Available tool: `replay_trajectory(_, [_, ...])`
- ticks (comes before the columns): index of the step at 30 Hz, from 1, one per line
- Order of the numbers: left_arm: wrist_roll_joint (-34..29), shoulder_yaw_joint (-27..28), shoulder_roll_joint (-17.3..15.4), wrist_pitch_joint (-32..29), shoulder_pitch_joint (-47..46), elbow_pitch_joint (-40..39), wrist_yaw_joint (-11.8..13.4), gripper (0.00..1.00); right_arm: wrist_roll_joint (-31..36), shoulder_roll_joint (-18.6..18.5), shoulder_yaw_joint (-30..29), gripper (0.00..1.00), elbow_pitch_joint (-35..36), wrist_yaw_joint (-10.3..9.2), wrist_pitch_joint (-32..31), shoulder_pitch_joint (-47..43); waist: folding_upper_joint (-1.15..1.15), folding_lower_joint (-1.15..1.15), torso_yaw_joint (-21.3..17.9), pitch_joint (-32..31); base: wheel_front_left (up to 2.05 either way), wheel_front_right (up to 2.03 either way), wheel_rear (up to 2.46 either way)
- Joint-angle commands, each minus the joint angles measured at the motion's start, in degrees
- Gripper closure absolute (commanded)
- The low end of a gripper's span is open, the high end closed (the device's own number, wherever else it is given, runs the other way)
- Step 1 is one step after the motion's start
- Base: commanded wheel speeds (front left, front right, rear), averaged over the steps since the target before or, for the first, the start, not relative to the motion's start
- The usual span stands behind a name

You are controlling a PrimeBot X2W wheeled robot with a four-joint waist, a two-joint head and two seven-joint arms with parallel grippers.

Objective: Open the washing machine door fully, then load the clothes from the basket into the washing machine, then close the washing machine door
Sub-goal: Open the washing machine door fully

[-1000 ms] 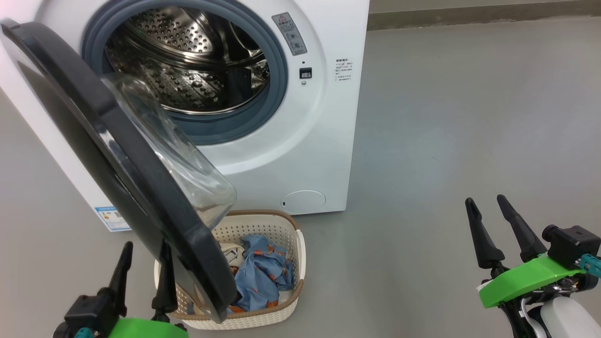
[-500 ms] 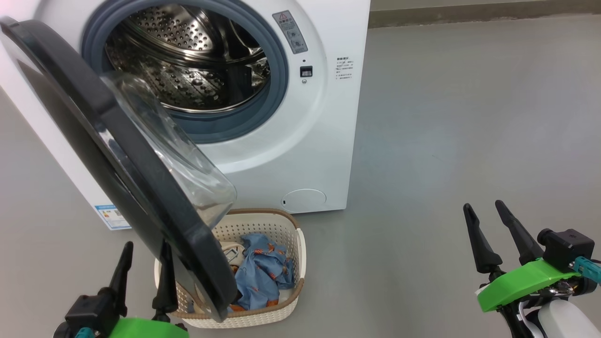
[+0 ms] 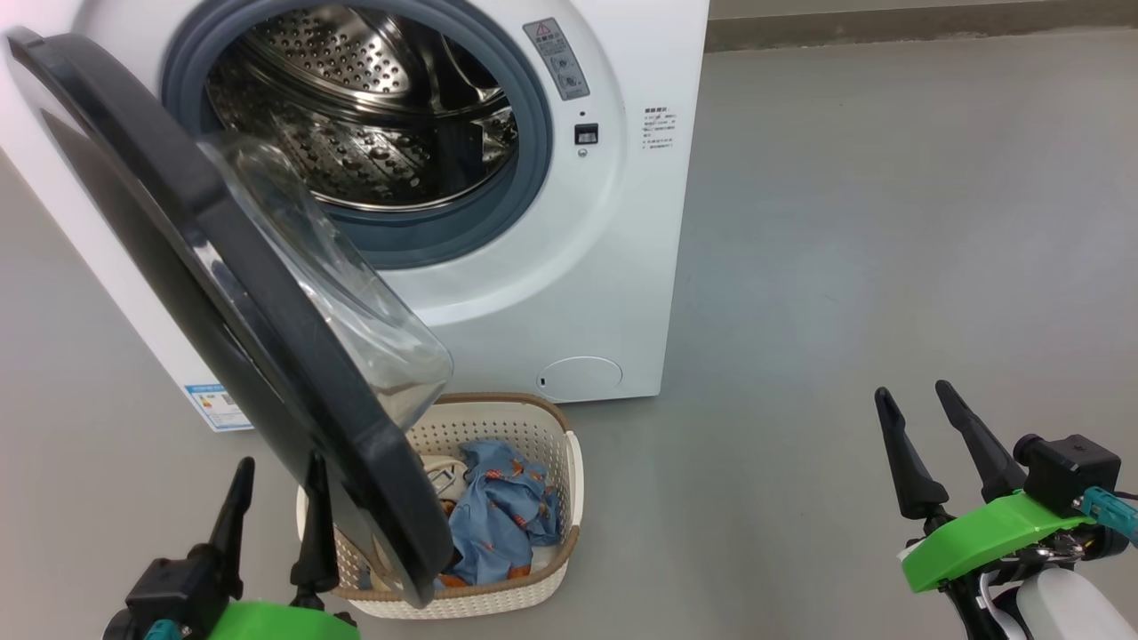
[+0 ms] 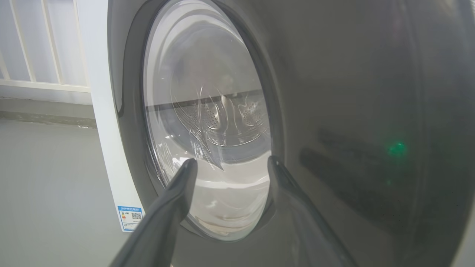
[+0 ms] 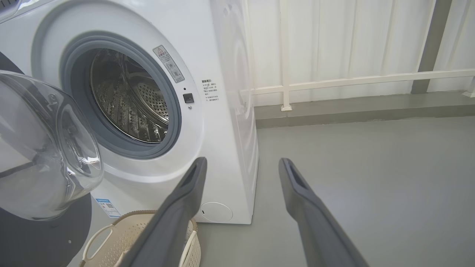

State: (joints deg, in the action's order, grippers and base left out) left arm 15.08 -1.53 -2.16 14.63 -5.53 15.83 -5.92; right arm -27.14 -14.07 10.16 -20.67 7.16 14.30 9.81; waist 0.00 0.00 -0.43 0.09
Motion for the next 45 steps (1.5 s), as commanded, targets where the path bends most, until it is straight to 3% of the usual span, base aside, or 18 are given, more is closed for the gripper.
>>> replay_trajectory(1, [0.4,1.7,-0.7,0.4,-1.5,-1.5,0.6,0.0,0.7,-0.6,0.7,0.0,1.1,0.33,0.7,0.7,0.0,0.0,0.0,0.0,0.0,0.0,0.0])
replay_trajectory(12, [0.5,1.6,-0.7,0.4,-1.3,-2.2,0.8,0.0,0.9,-0.4,0.7,0.0,0.5,0.33,0.7,0.9,0.0,0.0,0.2,-0.1,0.0,0.0,0.0])
replay_trajectory(13, [0.5,1.6,-0.7,0.4,-1.3,-2.2,0.8,0.16,0.9,-0.4,0.7,0.0,0.5,0.33,0.7,0.9,0.0,0.0,0.2,-0.1,0.0,0.0,0.0])
replay_trajectory(14, [0.6,1.6,-0.7,0.4,-1.3,-2.2,0.8,0.79,0.9,-0.3,0.7,0.0,0.5,0.33,0.7,0.9,0.0,0.0,0.2,-0.1,0.0,0.0,0.0])
replay_trajectory(15, [0.6,1.7,-0.7,0.4,-1.3,-2.3,0.8,1.0,0.9,-0.3,0.6,0.0,0.5,0.33,0.7,0.9,0.0,0.0,0.2,-0.1,0.0,0.0,0.0])
replay_trajectory(21, [0.7,3.0,-0.7,0.4,-1.5,-5.2,1.8,1.0,0.8,-0.3,0.2,0.0,0.6,0.33,0.7,0.6,0.0,0.0,0.7,-0.2,0.0,0.0,0.0])
replay_trajectory(30, [-2.1,1.3,-0.7,0.4,-2.1,-22.0,4.0,1.0,0.5,-0.1,0.3,0.0,0.8,0.33,0.7,0.1,0.0,0.0,1.9,-0.3,0.0,0.0,0.0])
replay_trajectory(39, [-3.0,-7.6,-0.7,-0.9,-0.7,-32.3,3.1,1.0,0.1,-0.1,1.0,0.0,0.8,0.33,0.7,-0.4,0.0,0.0,2.8,-0.6,0.0,0.0,0.0])
replay_trajectory(45, [-1.8,-13.4,-0.7,-5.0,0.2,-31.5,1.4,1.0,-0.3,-0.4,1.9,0.0,0.8,0.33,0.7,0.2,0.0,0.0,2.2,-0.3,0.0,0.0,0.0])
